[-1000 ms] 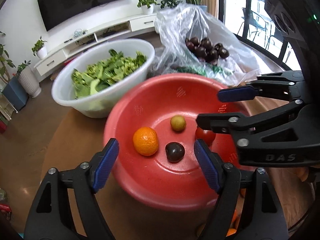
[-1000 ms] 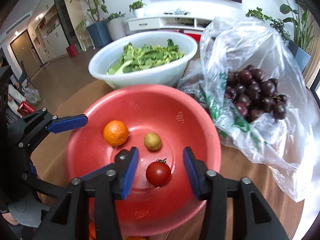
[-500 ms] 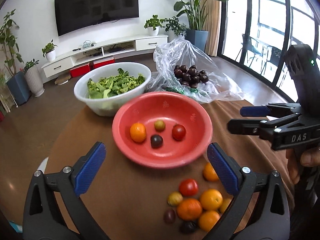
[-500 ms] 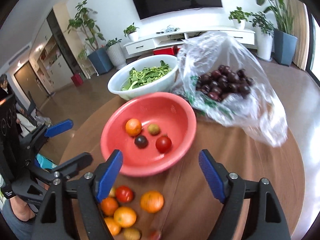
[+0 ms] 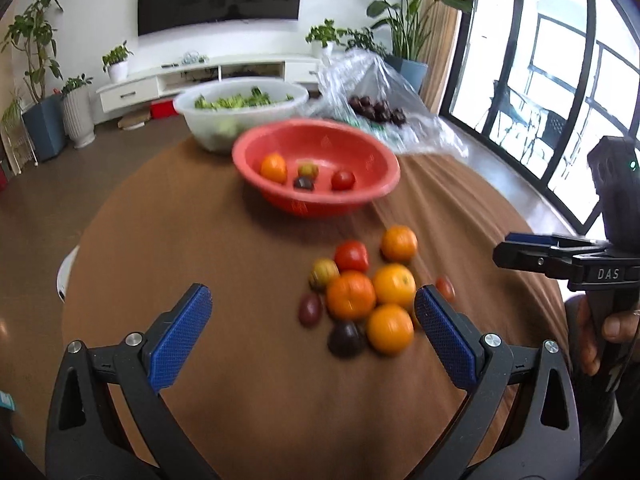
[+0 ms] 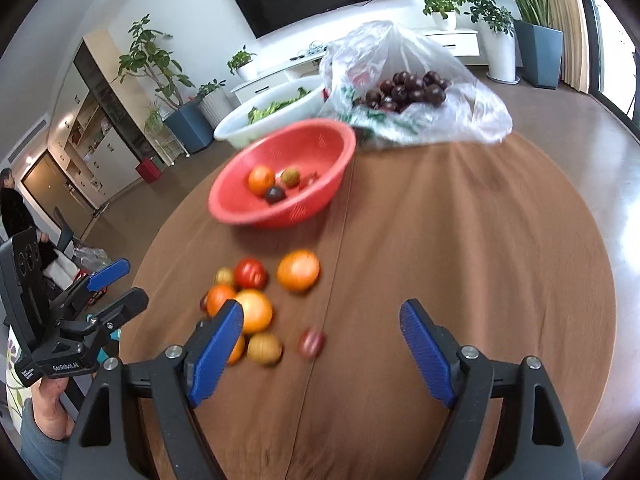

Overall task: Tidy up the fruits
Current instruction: 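Move both open tools back to the fruit pile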

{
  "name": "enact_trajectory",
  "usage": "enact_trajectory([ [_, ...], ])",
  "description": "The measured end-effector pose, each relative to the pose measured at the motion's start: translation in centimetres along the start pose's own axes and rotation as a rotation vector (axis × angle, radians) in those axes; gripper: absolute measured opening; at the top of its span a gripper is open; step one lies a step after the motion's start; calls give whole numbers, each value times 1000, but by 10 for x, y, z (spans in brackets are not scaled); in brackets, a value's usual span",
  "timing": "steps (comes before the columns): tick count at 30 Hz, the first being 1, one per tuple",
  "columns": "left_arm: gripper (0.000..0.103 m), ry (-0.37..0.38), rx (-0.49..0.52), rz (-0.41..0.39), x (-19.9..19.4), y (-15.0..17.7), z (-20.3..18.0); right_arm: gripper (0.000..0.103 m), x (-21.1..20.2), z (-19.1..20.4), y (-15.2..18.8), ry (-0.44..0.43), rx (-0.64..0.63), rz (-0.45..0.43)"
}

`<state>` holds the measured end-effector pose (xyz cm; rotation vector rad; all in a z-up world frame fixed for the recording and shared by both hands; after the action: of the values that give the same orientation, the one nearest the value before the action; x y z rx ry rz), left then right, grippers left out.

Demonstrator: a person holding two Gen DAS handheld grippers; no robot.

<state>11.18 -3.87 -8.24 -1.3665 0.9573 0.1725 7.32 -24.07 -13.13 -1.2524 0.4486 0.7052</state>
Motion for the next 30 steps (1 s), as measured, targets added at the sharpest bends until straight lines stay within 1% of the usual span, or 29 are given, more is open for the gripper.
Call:
enact_trajectory([
  [4, 103, 5, 51, 75, 9, 23, -17, 83, 1, 13, 18, -6, -33, 16],
  [7, 103, 6, 70, 103, 17, 36, -31, 83, 1, 16, 25, -5, -37, 23],
  [9, 103, 6, 63, 113, 22, 40, -35, 83, 0, 17, 28, -6, -32, 22],
  [13, 103, -4, 33, 120, 32, 40, -32, 83, 2, 17, 31, 2, -37, 24],
  [17, 101, 22, 16, 90, 27, 34, -32, 83, 1, 16, 32, 10, -46, 16],
  [19, 89, 25, 26, 87, 27, 30, -36, 83, 1, 13, 31, 16, -43, 10],
  [21, 65, 34, 42, 101, 29, 31, -45, 83, 1, 11, 30, 17, -33, 8],
  [23, 56, 34, 57, 114, 34, 33, -53, 83, -1, 10, 30, 18, -30, 1],
  [27, 56, 33, 61, 127, 42, 34, -63, 83, -4, 6, 30, 21, -24, -10],
  [30, 56, 17, 68, 126, 46, 33, -65, 83, -5, 3, 30, 19, -16, -12],
])
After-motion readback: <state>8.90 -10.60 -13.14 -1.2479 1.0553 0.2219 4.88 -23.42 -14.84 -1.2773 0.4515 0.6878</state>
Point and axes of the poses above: each gripper's, at about its wrist camera, not at the fingertips, and x roughly the way its jaws point, z to its left, y to its underside, the point moved 8 cm from there along x, roughly the way its jaws point, and after that the axes turned 3 degrees about -z, right-handed, at the moved point
